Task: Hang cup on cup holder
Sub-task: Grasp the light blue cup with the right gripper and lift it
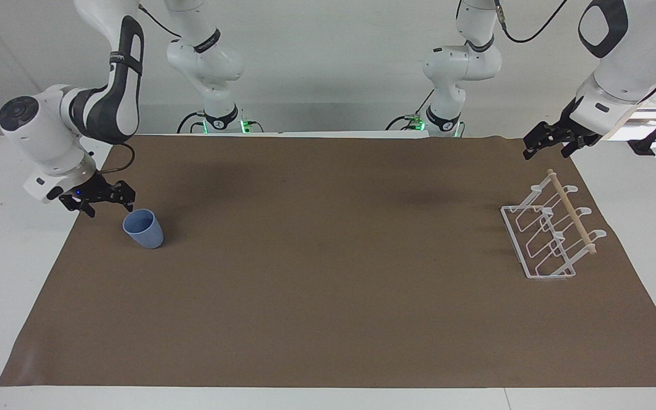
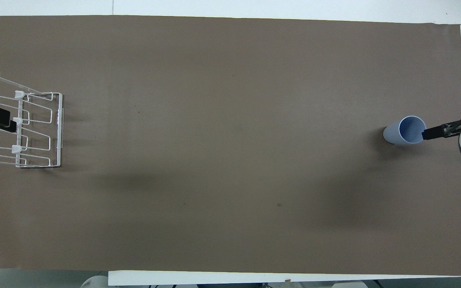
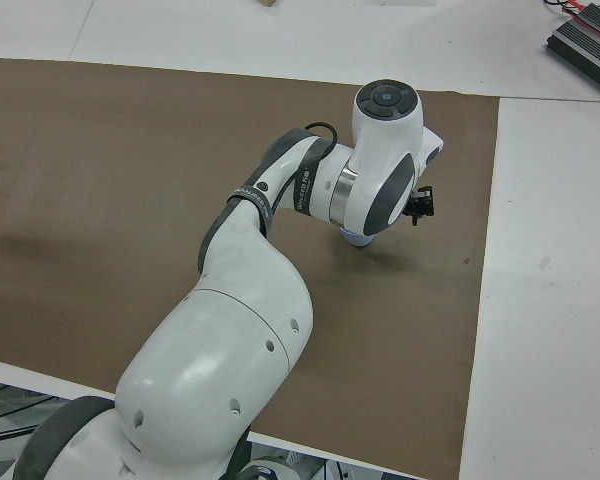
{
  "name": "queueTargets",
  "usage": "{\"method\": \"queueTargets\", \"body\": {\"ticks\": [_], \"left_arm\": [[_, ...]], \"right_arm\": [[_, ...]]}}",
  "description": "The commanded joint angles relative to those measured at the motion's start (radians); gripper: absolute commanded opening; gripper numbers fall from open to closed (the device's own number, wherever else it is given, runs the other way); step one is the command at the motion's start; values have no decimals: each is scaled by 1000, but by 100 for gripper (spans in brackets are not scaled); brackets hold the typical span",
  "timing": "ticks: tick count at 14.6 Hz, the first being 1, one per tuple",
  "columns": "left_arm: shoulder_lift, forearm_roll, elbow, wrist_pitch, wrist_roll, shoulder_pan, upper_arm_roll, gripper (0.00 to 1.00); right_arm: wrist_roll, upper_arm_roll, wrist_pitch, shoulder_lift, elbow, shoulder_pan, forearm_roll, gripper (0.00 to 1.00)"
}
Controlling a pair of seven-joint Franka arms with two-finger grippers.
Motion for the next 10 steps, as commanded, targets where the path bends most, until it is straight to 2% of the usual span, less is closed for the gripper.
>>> {"method": "queueTargets", "body": {"ticks": [1,5,8,10], "left_arm": [[-24,18,-32,23,15,1,1,100],[-24,18,-32,23,15,1,1,100],[-24,18,-32,20,15,1,1,100],[-27,18,-34,-11,6,-15,-4,100]], "right_arm": [[-19,6,38,3,-7,-1,52,95],[-27,6,75,36,-16,-2,66,94],[-22,6,81,39,-25,5,66,86],[-20,6,90,75,-22,7,66,74]]}}
